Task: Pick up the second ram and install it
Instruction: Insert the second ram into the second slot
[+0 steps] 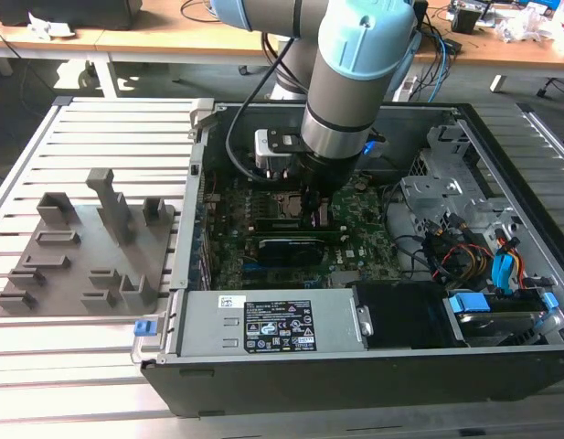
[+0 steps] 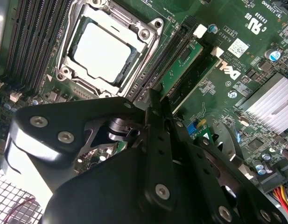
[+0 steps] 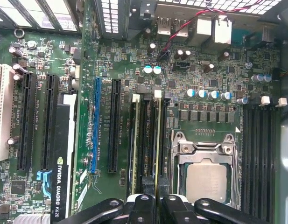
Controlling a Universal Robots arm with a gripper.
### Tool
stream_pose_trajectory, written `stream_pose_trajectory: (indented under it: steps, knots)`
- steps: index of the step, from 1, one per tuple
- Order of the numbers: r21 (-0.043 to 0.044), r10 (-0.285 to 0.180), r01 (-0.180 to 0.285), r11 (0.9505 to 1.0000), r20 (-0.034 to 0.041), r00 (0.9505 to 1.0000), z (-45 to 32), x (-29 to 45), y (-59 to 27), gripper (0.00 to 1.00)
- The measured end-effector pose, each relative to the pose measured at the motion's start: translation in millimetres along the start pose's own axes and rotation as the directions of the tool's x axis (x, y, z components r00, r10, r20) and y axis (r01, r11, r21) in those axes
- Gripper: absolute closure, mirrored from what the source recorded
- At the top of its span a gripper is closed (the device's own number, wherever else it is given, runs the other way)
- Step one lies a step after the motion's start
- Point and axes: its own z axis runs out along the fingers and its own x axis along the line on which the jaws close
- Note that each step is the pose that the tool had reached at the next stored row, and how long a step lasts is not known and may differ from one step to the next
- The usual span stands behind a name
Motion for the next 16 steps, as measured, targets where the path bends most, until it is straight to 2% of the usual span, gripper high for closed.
stream_pose_trajectory:
  steps: [10, 14, 16]
  knots:
    - [0.0, 0.0, 0.0, 1.0, 0.0001, 1.0, 3.5, 0.4, -0.2, 0.86]
    - [-0.0003, 0.0, 0.0, 1.0, -0.0068, 1.0, 1.9, 0.2, -0.1, 0.86]
    - [-0.0004, 0.0, 0.0, 1.0, -0.007, 1.0, 1.9, 0.0, -0.2, 0.86]
